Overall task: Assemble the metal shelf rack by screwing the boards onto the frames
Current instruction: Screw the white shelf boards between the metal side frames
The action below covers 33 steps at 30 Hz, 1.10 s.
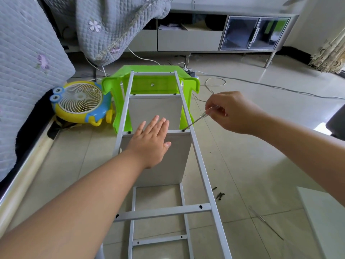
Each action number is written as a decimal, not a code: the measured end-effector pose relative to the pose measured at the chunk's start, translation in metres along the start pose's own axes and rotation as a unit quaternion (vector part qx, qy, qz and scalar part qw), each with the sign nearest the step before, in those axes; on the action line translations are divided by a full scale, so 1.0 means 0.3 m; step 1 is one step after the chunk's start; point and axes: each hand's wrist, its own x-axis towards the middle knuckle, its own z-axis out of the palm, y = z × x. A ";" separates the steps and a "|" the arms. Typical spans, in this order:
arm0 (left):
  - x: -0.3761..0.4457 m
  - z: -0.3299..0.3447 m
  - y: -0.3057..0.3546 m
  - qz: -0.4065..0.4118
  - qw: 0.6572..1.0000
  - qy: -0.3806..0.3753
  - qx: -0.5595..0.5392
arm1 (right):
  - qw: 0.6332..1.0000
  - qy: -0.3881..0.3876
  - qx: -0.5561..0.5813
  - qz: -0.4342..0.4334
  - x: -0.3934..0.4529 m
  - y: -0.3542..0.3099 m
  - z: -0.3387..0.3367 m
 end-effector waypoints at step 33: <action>-0.013 -0.030 0.039 -0.048 0.998 -0.047 -0.013 | 0.930 -0.163 0.154 0.293 0.136 -0.004 -0.066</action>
